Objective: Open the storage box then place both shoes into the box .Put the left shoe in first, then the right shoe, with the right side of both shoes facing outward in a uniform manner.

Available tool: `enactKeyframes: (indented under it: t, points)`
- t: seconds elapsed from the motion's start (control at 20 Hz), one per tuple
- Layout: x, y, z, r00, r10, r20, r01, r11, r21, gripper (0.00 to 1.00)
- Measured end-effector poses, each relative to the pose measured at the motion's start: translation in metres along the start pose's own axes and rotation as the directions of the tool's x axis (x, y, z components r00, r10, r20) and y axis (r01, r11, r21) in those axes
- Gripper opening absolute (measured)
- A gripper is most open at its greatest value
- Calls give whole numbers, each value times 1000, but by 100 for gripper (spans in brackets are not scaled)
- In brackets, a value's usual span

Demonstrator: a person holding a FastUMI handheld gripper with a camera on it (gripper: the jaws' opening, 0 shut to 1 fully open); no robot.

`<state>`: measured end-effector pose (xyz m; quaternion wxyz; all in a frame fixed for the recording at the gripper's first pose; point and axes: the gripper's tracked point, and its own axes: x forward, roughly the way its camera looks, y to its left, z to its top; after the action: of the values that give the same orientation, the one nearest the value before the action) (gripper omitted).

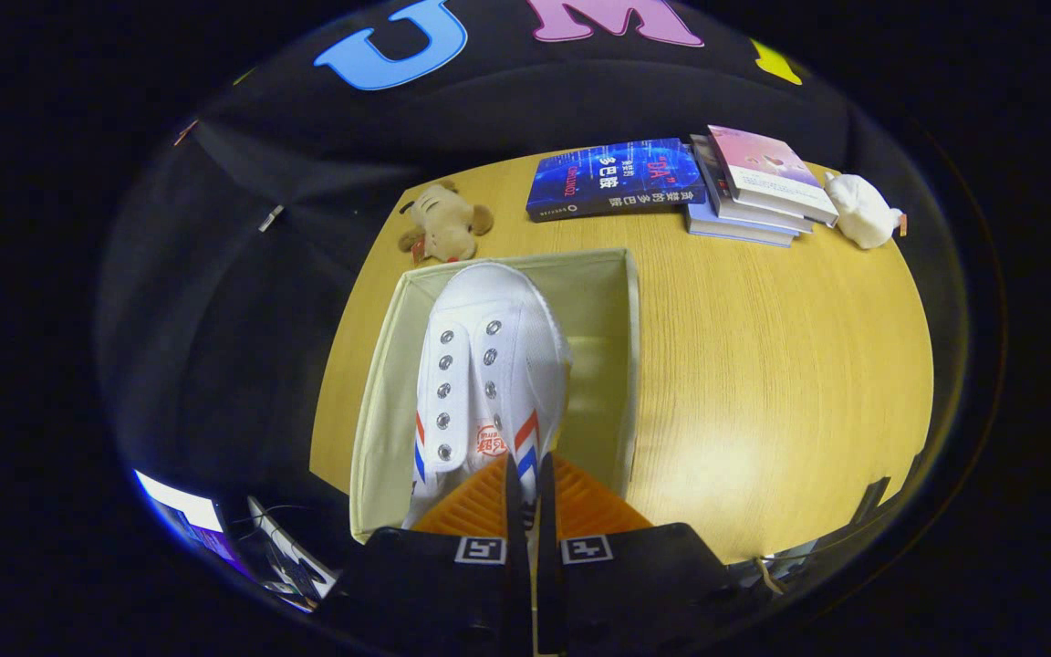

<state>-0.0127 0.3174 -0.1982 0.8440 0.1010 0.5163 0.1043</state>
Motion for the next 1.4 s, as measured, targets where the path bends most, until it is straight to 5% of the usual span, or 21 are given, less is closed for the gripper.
enactKeyframes:
  t: [0.25, 0.5, 0.65, 0.75, 1.1, 1.4]
  points:
    - [9, -17, -11, 995, -101, -13, 101, 994, -39, 9]
    - [0, 12, 5, 999, -25, 44, 26, 999, -26, 30]
    - [-18, 20, 17, 995, 14, 101, -6, 997, -70, 83]
    - [-30, 14, 23, 990, 17, 142, -6, 997, -77, 98]
    - [-101, -40, 66, 933, -45, 356, 81, 993, -87, 99]
    - [-188, -88, 123, 782, -45, 622, 148, 982, -116, 99]
